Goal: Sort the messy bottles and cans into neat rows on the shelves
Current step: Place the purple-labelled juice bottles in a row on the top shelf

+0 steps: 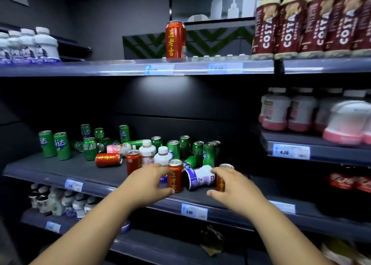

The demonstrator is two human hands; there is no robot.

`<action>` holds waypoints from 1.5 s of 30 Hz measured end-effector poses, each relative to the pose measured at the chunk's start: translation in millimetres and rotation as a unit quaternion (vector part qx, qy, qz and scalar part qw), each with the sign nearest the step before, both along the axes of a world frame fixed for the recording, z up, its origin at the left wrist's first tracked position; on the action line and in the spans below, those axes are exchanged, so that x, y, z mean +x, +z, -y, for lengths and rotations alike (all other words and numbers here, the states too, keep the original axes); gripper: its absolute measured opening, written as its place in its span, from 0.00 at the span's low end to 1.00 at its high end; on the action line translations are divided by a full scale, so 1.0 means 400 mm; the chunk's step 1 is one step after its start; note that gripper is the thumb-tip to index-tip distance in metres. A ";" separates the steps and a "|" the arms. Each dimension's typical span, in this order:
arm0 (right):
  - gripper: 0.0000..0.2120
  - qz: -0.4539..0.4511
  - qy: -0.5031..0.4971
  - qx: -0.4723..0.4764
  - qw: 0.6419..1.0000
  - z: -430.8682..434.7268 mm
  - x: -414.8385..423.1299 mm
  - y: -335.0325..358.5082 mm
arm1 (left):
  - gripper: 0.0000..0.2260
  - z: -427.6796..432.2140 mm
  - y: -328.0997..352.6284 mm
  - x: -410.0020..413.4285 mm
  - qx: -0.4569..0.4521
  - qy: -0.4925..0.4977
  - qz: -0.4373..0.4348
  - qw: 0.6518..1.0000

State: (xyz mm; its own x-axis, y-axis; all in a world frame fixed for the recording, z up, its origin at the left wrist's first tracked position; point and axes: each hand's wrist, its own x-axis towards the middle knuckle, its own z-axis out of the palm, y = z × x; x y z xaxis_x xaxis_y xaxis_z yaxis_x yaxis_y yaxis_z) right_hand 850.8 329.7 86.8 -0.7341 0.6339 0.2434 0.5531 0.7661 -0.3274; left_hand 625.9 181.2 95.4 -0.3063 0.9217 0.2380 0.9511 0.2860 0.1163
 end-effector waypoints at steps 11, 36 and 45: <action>0.29 0.034 0.032 0.004 0.999 -0.070 -0.149 -0.018 | 0.22 -0.052 -0.069 -0.134 0.007 0.015 0.050 0.999; 0.32 -0.160 -0.274 -0.089 0.944 -0.141 -0.437 -0.240 | 0.43 -0.305 -0.166 -0.483 0.114 -0.099 0.114 0.982; 0.32 -0.183 -0.377 -0.158 0.894 -0.121 -0.484 -0.239 | 0.40 -0.342 -0.200 -0.507 0.093 -0.146 0.127 0.977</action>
